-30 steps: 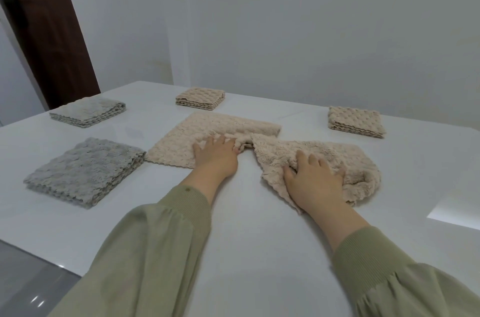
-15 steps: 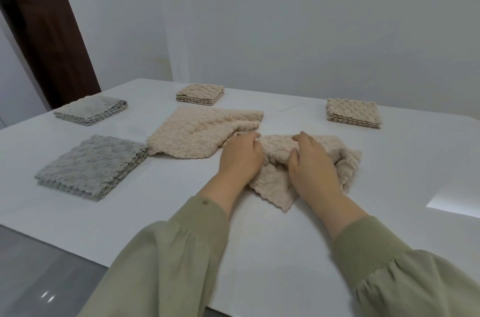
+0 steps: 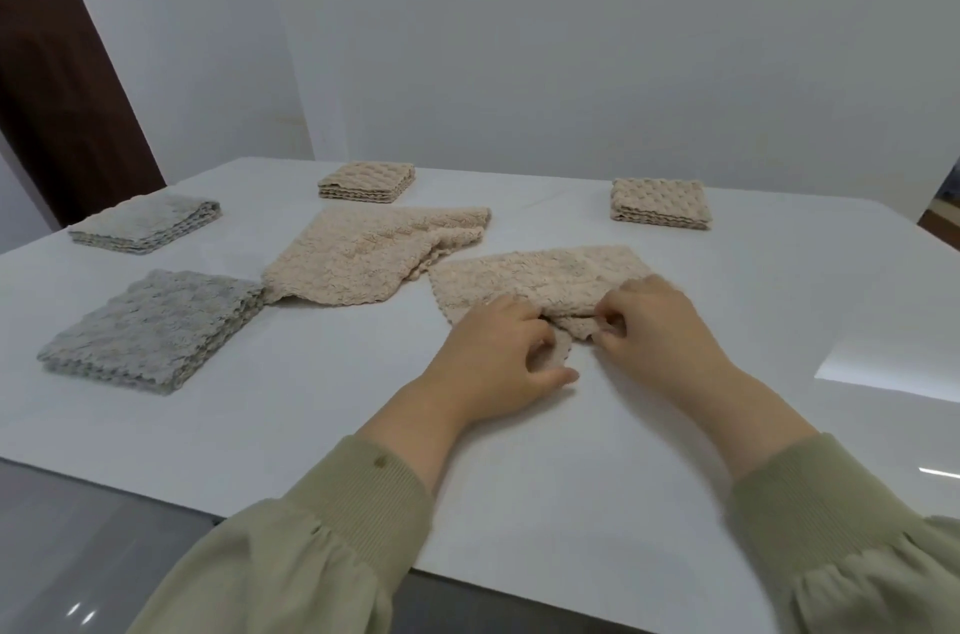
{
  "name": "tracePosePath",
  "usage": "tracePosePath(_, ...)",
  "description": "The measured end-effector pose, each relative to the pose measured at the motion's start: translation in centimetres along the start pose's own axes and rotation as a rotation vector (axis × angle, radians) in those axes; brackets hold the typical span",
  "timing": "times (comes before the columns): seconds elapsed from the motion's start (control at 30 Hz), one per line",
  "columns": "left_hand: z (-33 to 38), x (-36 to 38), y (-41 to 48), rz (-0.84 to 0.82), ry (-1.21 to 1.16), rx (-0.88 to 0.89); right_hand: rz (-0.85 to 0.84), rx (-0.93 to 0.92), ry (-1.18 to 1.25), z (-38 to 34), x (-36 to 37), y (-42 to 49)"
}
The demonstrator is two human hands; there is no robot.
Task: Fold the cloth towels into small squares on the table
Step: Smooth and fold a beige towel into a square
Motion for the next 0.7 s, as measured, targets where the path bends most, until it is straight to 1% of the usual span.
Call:
tracePosePath(0.03, -0.1, 0.2, 0.1, -0.032, 0.04, -0.008, -0.04, 0.015, -0.03, 0.4, 0.2, 0.0)
tracePosePath(0.1, -0.4, 0.3, 0.2, -0.018, 0.032, -0.005, -0.093, 0.044, -0.047, 0.9, 0.5, 0.1)
tracePosePath(0.17, -0.7, 0.4, 0.4, 0.02, 0.005, 0.006, -0.072, 0.071, -0.054, 1.1, 0.6, 0.3)
tracePosePath(0.23, -1.0, 0.4, 0.5, 0.045, -0.064, -0.025, -0.057, 0.1, -0.103, 1.1, 0.5, 0.6)
tracePosePath(0.3, -1.1, -0.2, 0.3, 0.057, -0.236, -0.115, -0.034, 0.142, -0.172, 1.2, 0.1, 0.9)
tracePosePath(0.4, -1.6, -1.7, 0.1, 0.094, -0.583, -0.261, 0.084, 0.234, -0.191, 1.4, -1.4, 1.0)
tracePosePath(0.47, -1.9, -2.6, 0.2, 0.065, -0.833, -0.315, 0.164, 0.233, -0.158, 1.2, -2.6, 0.8)
tracePosePath(0.53, -2.0, -3.1, 0.3, -0.037, -1.079, -0.375, 0.234, 0.239, -0.08, 0.7, -3.8, 0.3)
tracePosePath(0.57, -1.9, -3.2, 0.4, -0.066, -1.195, -0.376, 0.267, 0.263, -0.021, 0.6, -4.3, 0.2)
tracePosePath(0.6, -2.0, -3.3, 0.4, -0.039, -1.271, -0.383, 0.285, 0.295, 0.014, 0.3, -4.7, 0.0)
tracePosePath(0.63, -2.1, -3.4, 0.4, 0.036, -1.255, -0.41, 0.281, 0.302, 0.022, 0.2, -4.7, -0.1)
tracePosePath(0.67, -2.4, -3.2, 0.4, 0.131, -1.131, -0.453, 0.252, 0.264, 0.008, 0.0, -4.4, -0.1)
tracePosePath(0.7, -3.1, -2.8, 0.5, 0.2, -0.896, -0.469, 0.179, 0.201, -0.021, 0.0, -3.7, 0.0)
Point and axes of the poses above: each hand's wrist, its own y-axis towards the middle knuckle, its own x-axis out of the palm, z = x × y, the point moved 2 cm from there along y, towards the middle knuckle, and after that the axes turned 3 degrees about -y, right-handed, at the moved point
